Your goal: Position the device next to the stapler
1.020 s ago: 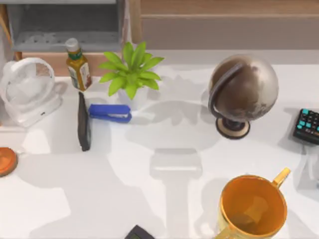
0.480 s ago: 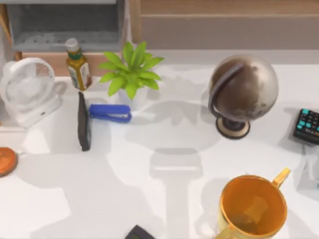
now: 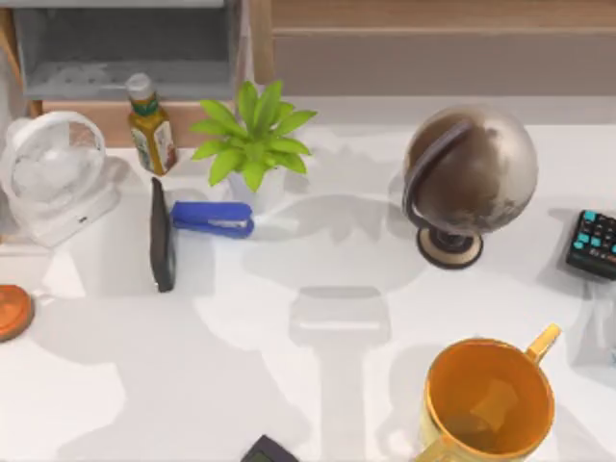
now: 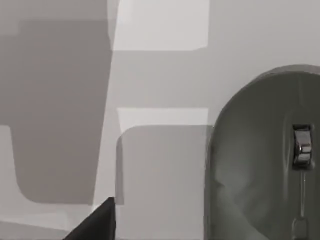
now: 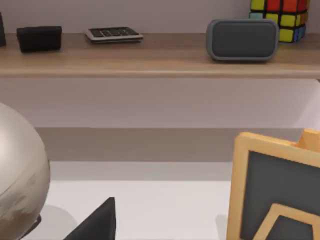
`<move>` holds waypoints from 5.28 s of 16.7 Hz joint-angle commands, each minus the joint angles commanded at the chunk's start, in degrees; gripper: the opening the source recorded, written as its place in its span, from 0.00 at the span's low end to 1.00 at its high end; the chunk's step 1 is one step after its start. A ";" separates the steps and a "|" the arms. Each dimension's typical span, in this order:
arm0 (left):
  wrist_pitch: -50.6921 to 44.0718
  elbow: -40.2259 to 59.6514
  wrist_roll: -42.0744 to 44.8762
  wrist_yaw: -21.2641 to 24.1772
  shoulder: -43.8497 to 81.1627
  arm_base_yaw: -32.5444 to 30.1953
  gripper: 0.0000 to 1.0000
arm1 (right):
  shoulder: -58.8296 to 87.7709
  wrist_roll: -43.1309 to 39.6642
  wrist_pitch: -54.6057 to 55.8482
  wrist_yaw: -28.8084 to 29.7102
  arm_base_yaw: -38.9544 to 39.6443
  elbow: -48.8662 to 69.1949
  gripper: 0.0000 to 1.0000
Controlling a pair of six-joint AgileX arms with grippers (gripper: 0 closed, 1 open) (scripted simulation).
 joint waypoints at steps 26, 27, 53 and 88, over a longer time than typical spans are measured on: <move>0.00 0.00 0.09 -0.02 -0.04 0.09 0.00 | 0.00 0.00 0.00 0.00 0.00 0.00 1.00; -0.12 0.17 -0.13 -0.03 -0.52 0.18 0.00 | 0.00 0.00 0.00 0.00 0.00 0.00 1.00; 14.16 -51.34 -39.89 -3.15 -46.64 -44.39 0.00 | 0.00 0.00 0.00 0.00 0.00 0.00 1.00; 25.53 -69.11 -50.96 -5.76 -47.17 -61.12 0.00 | 0.00 0.00 0.00 0.00 0.00 0.00 1.00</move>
